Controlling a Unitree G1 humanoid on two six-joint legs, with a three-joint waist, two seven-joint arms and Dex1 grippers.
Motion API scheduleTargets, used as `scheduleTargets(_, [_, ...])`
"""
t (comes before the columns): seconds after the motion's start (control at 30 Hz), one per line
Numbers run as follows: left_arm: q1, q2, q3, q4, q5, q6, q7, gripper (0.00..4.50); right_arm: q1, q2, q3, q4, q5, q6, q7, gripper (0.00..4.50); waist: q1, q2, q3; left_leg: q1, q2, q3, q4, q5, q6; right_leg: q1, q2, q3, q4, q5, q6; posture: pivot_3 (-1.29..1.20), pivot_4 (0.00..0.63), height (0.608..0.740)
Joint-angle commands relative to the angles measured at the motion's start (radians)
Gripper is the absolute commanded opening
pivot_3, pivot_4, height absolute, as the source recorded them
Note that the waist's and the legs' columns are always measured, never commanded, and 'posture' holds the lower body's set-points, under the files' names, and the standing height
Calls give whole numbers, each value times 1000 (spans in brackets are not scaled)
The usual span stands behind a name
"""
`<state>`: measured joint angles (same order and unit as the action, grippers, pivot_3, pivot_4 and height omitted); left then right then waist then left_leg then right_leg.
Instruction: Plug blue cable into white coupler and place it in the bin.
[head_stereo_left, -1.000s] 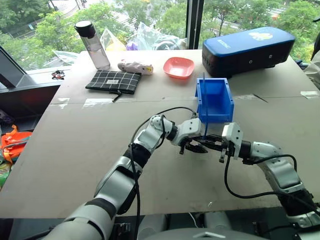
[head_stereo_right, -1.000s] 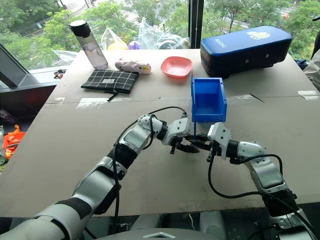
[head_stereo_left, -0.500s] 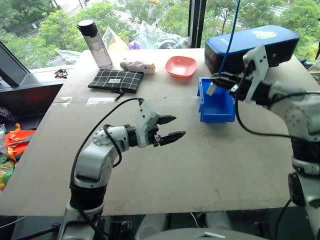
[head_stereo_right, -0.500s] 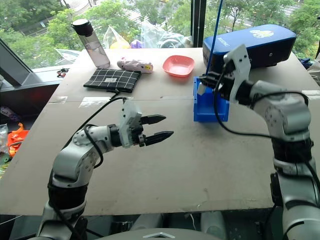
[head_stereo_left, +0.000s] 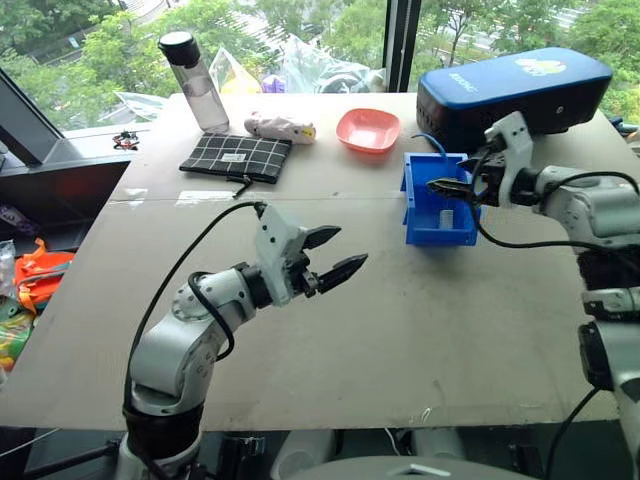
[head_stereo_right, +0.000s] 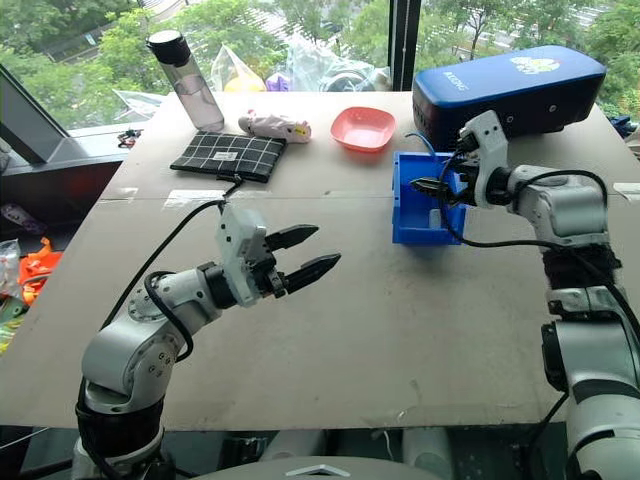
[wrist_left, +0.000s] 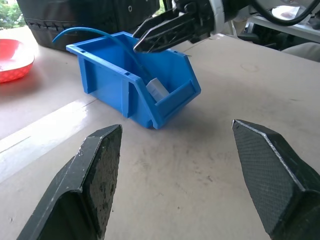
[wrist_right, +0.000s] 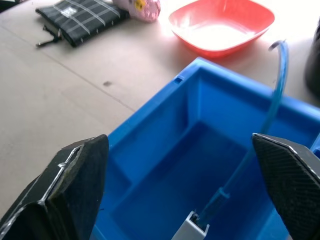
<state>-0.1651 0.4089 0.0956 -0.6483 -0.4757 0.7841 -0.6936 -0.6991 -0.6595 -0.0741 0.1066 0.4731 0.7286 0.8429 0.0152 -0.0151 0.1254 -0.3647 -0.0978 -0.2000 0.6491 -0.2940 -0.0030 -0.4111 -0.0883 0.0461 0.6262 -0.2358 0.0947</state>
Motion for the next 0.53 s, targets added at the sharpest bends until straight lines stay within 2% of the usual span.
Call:
scheduleTargets(0.03, [70, 61, 118, -77, -89, 32, 8, 3544, 310, -75, -241, -403, 155, -5, 74, 4412, 3, 0, 0, 0, 0, 0, 0, 0, 0, 0, -1, -2, 0, 0, 0, 0, 150, 737])
scheduleTargets(0.17, [177, 175, 209, -107, -156, 66, -45, 3544, 663, -138, -443, -543, 133, -134, 193, 4412, 0, 3, 1, 3, -1, 3, 0, 0, 1, 1, -3, 2, 1, 1, -1, 0, 150, 737])
scheduleTargets(0.27, [277, 277, 282, -94, -193, 56, -125, 3544, 908, -161, -562, -522, 64, -308, 330, 4412, -2, 5, 2, 8, 0, 8, 0, -1, 2, 5, -1, 2, 1, 1, -1, 0, 150, 737])
scheduleTargets(0.37, [338, 334, 336, -67, -218, 37, -171, 3544, 1015, -175, -636, -442, 35, -422, 397, 4412, -4, 8, 6, 14, 2, 12, -1, -4, 6, 10, 0, 4, 1, 1, -1, 0, 150, 737])
scheduleTargets(0.43, [367, 355, 361, -59, -232, 30, -191, 3544, 1043, -182, -656, -402, 23, -468, 414, 4412, -4, 10, 8, 20, 3, 16, -2, -5, 8, 16, 1, 7, 0, 0, -1, 0, 150, 737])
scheduleTargets(0.53, [403, 369, 382, -61, -256, 24, -209, 3544, 1062, -190, -656, -382, 15, -502, 419, 4412, -4, 10, 8, 21, 4, 17, -2, -5, 9, 16, 1, 8, 0, 0, -1, 0, 150, 737])
